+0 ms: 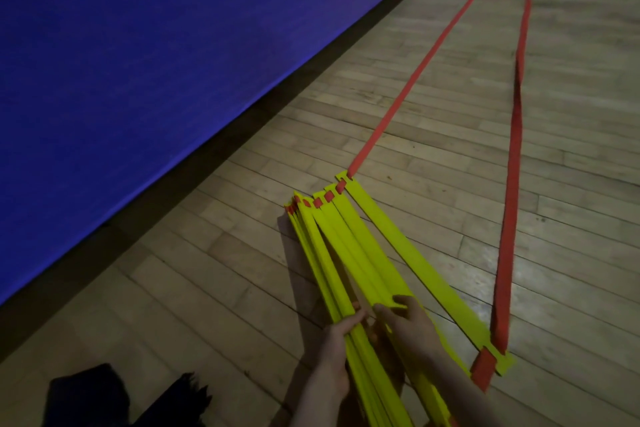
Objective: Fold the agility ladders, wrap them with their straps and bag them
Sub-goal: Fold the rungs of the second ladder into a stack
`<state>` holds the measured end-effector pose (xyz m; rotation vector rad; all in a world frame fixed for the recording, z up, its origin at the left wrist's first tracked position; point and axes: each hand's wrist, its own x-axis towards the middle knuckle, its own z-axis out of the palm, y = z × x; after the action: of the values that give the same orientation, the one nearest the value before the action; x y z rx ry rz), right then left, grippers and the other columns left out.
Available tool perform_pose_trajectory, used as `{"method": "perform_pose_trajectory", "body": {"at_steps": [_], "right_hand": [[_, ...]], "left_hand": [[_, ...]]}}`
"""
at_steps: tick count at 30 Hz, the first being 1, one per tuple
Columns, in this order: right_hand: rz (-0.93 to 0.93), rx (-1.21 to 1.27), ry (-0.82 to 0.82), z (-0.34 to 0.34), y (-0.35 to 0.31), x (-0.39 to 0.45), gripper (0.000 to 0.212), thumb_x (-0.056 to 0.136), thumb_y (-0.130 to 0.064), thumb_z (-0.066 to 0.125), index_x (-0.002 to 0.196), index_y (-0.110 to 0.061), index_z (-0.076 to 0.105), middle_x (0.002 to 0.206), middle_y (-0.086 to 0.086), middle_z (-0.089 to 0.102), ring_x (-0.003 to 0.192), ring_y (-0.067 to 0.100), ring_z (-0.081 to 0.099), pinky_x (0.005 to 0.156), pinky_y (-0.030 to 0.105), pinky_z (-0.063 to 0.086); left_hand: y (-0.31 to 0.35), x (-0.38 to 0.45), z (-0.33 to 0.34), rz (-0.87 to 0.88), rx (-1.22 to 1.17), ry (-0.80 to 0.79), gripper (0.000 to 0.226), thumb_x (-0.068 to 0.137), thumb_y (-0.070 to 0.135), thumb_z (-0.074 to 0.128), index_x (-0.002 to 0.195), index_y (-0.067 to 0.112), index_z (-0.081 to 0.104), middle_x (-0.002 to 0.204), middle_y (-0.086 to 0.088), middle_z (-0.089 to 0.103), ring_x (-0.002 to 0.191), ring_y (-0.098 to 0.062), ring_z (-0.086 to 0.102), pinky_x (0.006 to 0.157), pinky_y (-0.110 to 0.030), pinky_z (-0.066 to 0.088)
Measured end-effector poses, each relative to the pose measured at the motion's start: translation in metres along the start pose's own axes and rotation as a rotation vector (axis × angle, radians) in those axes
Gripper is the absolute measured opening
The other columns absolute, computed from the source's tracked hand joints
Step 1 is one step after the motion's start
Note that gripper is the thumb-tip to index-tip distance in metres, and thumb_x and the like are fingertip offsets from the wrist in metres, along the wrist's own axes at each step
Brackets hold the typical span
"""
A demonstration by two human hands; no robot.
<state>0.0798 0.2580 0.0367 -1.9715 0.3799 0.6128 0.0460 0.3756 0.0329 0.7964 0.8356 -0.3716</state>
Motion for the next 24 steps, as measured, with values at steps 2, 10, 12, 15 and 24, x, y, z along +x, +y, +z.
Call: {"method": "perform_pose_trajectory", "body": {"at_steps": [2, 10, 12, 15, 24], "right_hand": [[-0.032, -0.009, -0.060, 0.001, -0.003, -0.005, 0.057, 0.087, -0.035, 0.069, 0.134, -0.009, 0.051, 0.112, 0.011, 0.062, 0.098, 0.020, 0.060, 0.082, 0.030, 0.048], [-0.295, -0.332, 0.019, 0.006, -0.008, -0.004, 0.032, 0.096, -0.027, 0.056, 0.124, -0.015, 0.064, 0.115, 0.005, 0.060, 0.107, 0.018, 0.056, 0.082, 0.023, 0.037], [-0.419, -0.643, 0.103, 0.006, -0.015, -0.008, 0.026, 0.095, -0.031, 0.053, 0.109, -0.020, 0.072, 0.115, 0.004, 0.054, 0.111, 0.024, 0.053, 0.085, 0.030, 0.040], [-0.566, -0.618, 0.220, 0.011, -0.003, -0.001, 0.020, 0.072, -0.028, 0.061, 0.081, -0.020, 0.077, 0.097, 0.005, 0.060, 0.092, 0.031, 0.061, 0.074, 0.041, 0.049], [0.085, 0.040, 0.008, -0.018, 0.018, 0.011, 0.064, 0.089, -0.040, 0.067, 0.134, 0.002, 0.048, 0.121, 0.018, 0.062, 0.109, 0.031, 0.062, 0.089, 0.035, 0.046]], "left_hand": [[-0.002, 0.000, -0.001, -0.036, 0.019, -0.044, 0.027, 0.071, 0.023, 0.066, 0.084, 0.003, 0.078, 0.090, -0.023, 0.071, 0.070, -0.033, 0.069, 0.073, -0.043, 0.055], [-0.004, -0.003, 0.006, -0.121, -0.016, -0.107, 0.053, 0.081, 0.049, 0.057, 0.092, 0.000, 0.076, 0.092, -0.025, 0.070, 0.073, -0.034, 0.070, 0.069, -0.040, 0.056], [-0.004, -0.006, 0.008, -0.126, -0.009, -0.099, 0.042, 0.085, 0.034, 0.056, 0.088, -0.002, 0.076, 0.083, -0.024, 0.070, 0.065, -0.032, 0.069, 0.062, -0.036, 0.055], [-0.006, -0.005, 0.006, -0.101, 0.013, -0.069, 0.026, 0.070, 0.014, 0.054, 0.077, -0.003, 0.072, 0.068, -0.021, 0.067, 0.052, -0.030, 0.064, 0.054, -0.029, 0.051], [-0.004, -0.009, -0.005, 0.017, -0.143, -0.114, 0.029, 0.077, 0.003, 0.052, 0.105, 0.006, 0.060, 0.097, -0.017, 0.072, 0.054, -0.024, 0.061, 0.046, -0.028, 0.049]]}}
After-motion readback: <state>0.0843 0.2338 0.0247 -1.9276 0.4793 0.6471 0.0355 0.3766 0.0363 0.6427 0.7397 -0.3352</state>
